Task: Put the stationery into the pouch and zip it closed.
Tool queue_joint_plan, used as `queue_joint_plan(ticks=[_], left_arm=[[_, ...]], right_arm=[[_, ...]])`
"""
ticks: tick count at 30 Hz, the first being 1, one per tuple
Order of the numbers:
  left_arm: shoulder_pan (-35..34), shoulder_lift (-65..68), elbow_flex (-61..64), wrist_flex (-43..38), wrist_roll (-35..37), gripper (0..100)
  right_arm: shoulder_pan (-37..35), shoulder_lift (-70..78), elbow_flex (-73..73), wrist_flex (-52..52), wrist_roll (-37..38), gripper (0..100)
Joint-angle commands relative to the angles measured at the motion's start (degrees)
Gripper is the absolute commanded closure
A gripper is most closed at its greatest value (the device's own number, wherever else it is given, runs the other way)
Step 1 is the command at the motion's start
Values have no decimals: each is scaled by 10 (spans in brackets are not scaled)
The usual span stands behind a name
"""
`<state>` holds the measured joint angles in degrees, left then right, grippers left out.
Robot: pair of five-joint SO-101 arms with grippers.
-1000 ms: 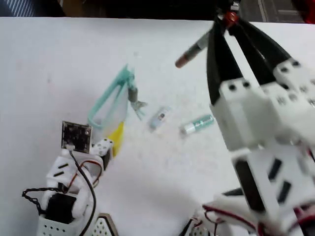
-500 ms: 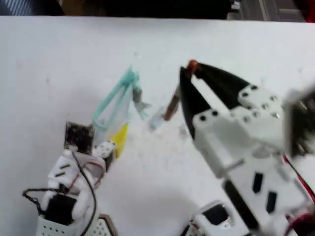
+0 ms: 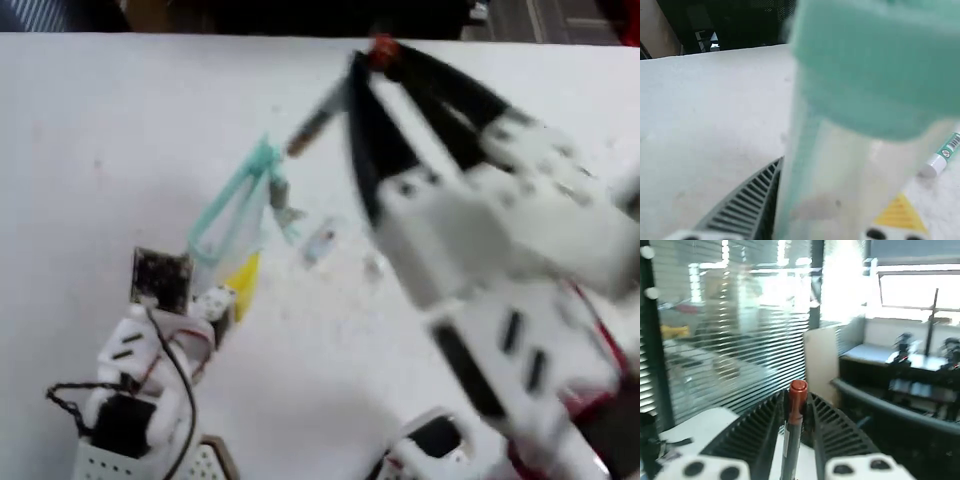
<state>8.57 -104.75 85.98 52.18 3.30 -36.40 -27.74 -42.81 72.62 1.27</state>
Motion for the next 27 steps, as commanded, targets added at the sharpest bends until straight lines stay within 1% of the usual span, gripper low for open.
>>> queue_joint_plan(ticks=[1, 5, 8, 15, 23, 27], left_arm=[[9, 0, -4, -1, 3, 758], [7, 0, -6, 1, 3, 758], [7, 0, -6, 1, 3, 758], [7, 0, -6, -2, 3, 758], [9, 0, -6, -1, 3, 758], [11, 0, -4, -2, 3, 758]], right_arm=[[-65, 36, 0, -19, -22, 981], [-119, 74, 0, -20, -26, 981], [-120, 102, 0, -14, -26, 981], [-119, 105, -3, 51, -22, 981], [-39, 104, -3, 51, -25, 981], [-33, 116, 19, 57, -26, 981]])
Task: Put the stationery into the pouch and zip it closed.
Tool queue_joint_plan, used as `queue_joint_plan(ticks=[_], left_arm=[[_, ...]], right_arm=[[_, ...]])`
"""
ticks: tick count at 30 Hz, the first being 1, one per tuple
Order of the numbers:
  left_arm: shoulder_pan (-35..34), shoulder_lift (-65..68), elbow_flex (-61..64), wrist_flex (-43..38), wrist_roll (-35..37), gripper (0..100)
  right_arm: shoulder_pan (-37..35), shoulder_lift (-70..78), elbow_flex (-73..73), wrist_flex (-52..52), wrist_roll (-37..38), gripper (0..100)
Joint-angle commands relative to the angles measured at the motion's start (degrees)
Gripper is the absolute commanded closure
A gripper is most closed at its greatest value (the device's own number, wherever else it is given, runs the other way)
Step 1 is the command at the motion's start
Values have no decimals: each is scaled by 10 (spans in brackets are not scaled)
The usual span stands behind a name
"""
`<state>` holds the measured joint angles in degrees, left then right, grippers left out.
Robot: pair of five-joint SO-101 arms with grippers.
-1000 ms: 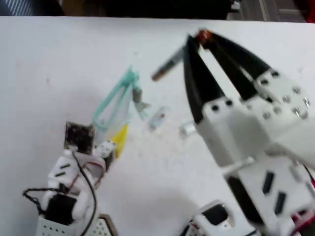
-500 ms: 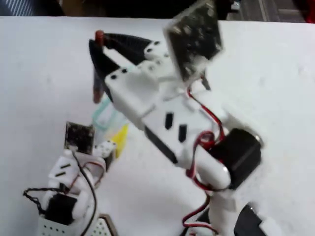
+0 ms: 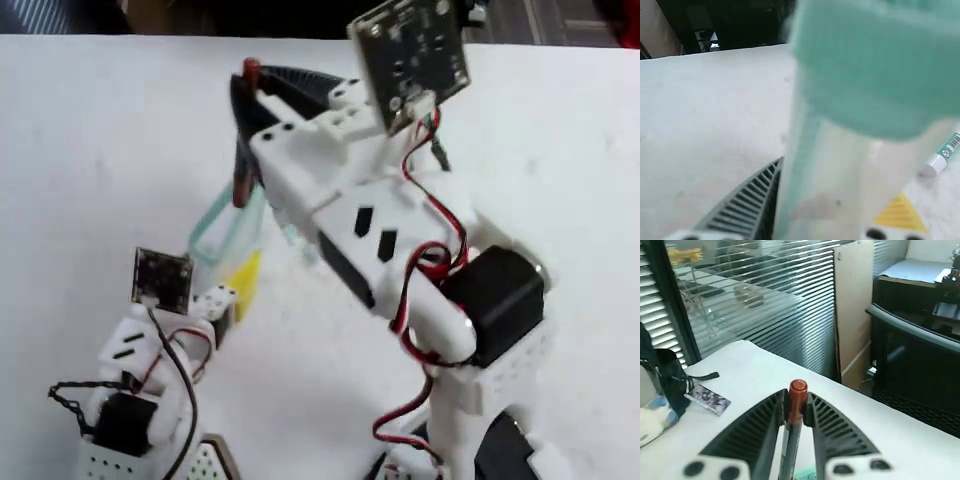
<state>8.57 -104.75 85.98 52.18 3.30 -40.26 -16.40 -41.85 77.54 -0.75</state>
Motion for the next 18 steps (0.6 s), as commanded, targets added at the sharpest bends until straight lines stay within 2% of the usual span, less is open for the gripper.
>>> queue_joint_plan(ticks=[1, 6, 9, 11, 15, 18], left_arm=[[11, 0, -4, -2, 3, 758], [10, 0, -4, -2, 3, 758], [10, 0, -4, -2, 3, 758], [11, 0, -4, -2, 3, 758], [11, 0, -4, -2, 3, 758], [11, 0, -4, -2, 3, 758]], right_arm=[[2, 4, 18, 7, -6, 981], [-45, 6, 64, 10, -6, 981], [-44, -1, 69, 20, -2, 974], [-32, -13, 73, 31, -2, 912], [-25, -22, 74, 46, -1, 714], [-24, -24, 70, 52, -1, 700]])
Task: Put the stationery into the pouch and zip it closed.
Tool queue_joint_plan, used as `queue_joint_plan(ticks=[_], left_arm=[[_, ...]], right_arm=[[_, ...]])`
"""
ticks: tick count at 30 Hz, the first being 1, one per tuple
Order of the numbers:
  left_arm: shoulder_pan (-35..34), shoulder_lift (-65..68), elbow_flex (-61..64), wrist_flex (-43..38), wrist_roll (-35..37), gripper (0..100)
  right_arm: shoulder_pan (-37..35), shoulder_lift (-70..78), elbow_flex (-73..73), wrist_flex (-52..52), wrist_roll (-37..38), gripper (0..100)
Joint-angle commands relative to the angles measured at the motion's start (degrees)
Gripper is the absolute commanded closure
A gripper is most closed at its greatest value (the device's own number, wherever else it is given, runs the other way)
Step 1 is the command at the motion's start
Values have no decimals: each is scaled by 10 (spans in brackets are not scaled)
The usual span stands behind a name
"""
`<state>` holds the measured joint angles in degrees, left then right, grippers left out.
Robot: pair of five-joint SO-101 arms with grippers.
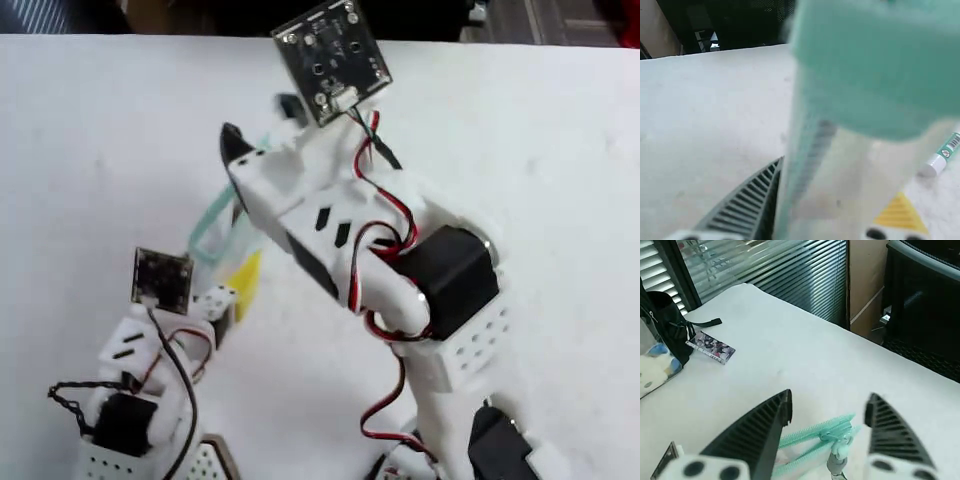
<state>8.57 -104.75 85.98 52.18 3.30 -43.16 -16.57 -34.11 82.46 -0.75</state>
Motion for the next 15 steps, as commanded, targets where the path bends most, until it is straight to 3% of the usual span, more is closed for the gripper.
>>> queue_joint_plan(ticks=[1, 15], left_arm=[[11, 0, -4, -2, 3, 758], [11, 0, -3, -1, 3, 758]], right_arm=[[10, -22, -7, 2, -1, 708], [174, -22, -4, 14, -6, 722]])
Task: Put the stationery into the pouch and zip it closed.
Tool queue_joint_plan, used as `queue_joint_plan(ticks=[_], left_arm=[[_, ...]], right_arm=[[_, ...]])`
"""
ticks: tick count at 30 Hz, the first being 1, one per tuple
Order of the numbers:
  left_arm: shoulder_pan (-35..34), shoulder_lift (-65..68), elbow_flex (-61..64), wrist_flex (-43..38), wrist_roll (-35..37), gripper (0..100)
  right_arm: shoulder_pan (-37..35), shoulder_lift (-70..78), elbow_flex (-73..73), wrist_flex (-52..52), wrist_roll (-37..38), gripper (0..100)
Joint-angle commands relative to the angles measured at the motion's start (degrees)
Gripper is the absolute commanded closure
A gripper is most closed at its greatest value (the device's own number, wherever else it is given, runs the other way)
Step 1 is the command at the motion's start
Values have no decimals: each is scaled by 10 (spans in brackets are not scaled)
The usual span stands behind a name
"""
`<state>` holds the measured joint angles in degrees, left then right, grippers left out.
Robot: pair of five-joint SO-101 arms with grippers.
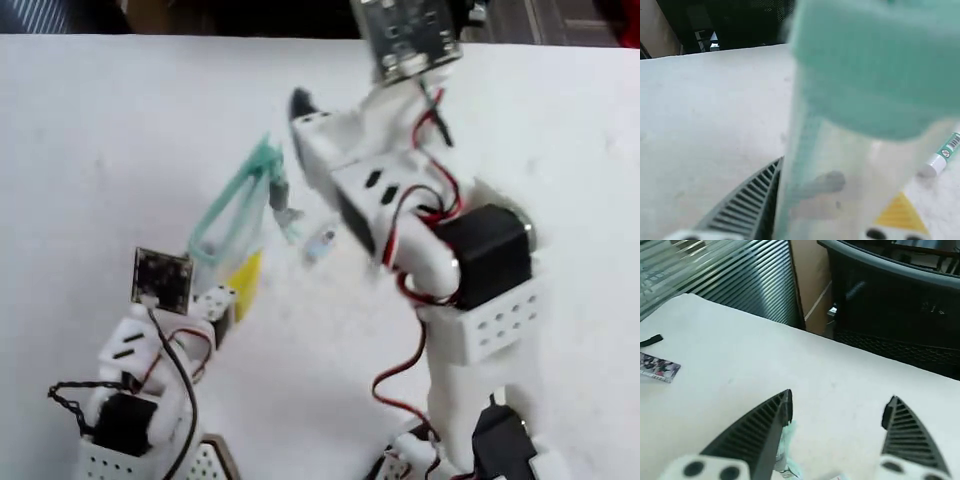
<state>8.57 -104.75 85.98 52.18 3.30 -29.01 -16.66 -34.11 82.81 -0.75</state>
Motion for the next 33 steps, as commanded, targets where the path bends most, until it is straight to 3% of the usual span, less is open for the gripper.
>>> queue_joint_plan(ticks=[1, 9, 16, 30, 33], left_arm=[[11, 0, -3, -2, 3, 758], [-32, 0, -5, -3, 7, 762], [-54, 0, -6, -3, 32, 762], [-64, 0, -6, -9, 57, 763], [-64, 0, -6, -8, 62, 763]], right_arm=[[43, -21, -4, 19, -6, 722], [75, 9, 72, 38, -6, 722], [78, 111, 189, -23, -6, 722], [73, 291, 199, -23, -8, 723], [73, 320, 197, -23, -44, 721]])
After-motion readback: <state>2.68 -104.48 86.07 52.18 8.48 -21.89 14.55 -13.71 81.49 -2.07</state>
